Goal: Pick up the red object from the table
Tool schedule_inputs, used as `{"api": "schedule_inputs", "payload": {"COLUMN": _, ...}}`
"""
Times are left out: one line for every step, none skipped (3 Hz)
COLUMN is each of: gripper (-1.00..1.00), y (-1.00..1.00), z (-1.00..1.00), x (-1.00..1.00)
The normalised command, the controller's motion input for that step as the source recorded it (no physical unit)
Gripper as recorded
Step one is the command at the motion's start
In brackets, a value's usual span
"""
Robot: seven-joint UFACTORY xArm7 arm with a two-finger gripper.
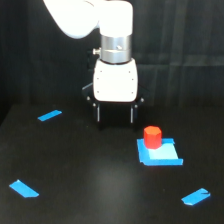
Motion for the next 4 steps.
{"api": "schedule_inputs", "payload": {"gripper": 0.97, "y": -0.32, "z": 0.04, "x": 0.86}}
{"api": "schedule_inputs", "payload": {"gripper": 0.95, "y": -0.49, "z": 0.16, "x": 0.41}}
{"api": "schedule_inputs", "payload": {"gripper": 0.83, "y": -0.54, "z": 0.04, "x": 0.22}}
{"api": "schedule_inputs", "payload": {"gripper": 1.00, "y": -0.49, "z": -0.08, "x": 0.32}}
